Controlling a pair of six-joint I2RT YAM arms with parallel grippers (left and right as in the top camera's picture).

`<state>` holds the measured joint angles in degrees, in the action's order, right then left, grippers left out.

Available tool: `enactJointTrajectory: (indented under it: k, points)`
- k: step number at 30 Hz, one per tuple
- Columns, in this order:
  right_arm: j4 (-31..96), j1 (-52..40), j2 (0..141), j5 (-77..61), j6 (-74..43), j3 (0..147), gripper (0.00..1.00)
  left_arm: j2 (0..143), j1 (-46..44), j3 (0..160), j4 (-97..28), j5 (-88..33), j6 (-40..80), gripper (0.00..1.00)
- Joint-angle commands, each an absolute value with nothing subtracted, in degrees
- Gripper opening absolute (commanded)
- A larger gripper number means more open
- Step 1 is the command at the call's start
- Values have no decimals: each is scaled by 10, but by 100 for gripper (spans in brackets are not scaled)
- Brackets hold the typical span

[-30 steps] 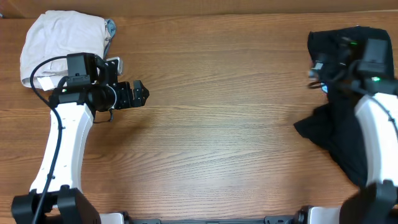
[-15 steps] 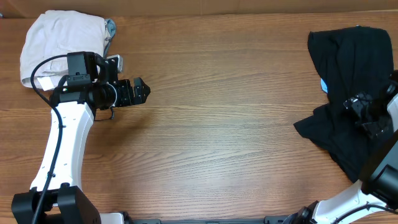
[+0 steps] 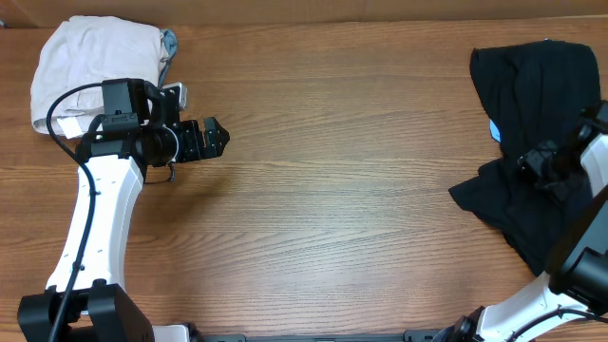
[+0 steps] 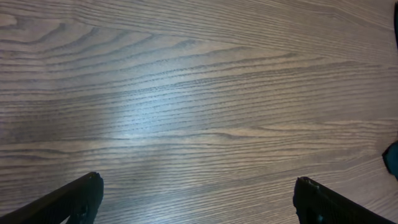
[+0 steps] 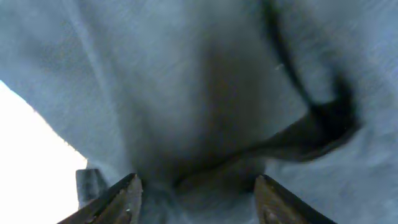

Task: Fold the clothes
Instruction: 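Reach the right gripper to the black shirt and grasp it, then drag the black shirt with the right gripper toward table center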

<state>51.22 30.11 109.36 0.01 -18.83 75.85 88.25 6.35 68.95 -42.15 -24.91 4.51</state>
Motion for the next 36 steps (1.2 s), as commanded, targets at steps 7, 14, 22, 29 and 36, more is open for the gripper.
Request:
enactJointTrajectory:
  k: [7, 14, 22, 29, 36]
  points:
    - [527, 291, 1093, 11, -176, 772, 26, 883, 60, 699, -419, -260, 53, 98]
    - [528, 291, 1093, 18, -176, 773, 4, 883, 60, 699, -417, -260, 54, 94]
    - [590, 289, 1065, -58, -133, 828, 4, 883, 60, 699, -417, -260, 54, 92]
    - [671, 255, 1013, -184, -50, 897, 4, 883, 60, 699, -417, -260, 54, 85]
    - [672, 154, 959, -283, -43, 898, 4, 883, 60, 708, -413, -290, 54, 79]
